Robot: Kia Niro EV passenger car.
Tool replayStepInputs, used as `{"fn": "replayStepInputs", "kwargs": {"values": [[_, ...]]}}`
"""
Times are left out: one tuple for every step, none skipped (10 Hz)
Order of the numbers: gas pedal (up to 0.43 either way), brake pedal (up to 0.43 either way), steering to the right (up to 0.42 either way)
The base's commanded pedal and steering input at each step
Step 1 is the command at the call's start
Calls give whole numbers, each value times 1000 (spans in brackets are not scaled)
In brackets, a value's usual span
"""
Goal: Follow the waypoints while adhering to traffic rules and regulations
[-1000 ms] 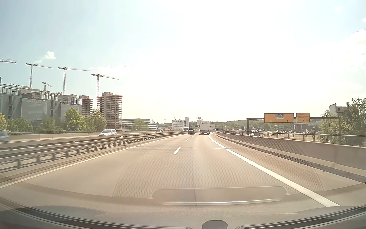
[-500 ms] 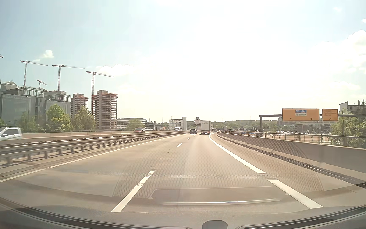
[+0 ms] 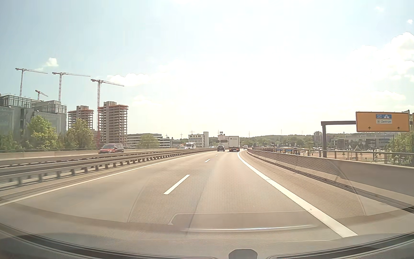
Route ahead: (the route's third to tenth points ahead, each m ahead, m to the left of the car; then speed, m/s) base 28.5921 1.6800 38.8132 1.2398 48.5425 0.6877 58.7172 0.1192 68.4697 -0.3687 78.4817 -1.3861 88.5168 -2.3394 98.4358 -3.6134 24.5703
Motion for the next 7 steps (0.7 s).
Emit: {"fn": "replayStepInputs", "kwargs": {"values": [[150,30,5],[150,30,6],[150,30,6],[150,30,6],[150,30,6],[150,30,6],[150,30,6]]}}
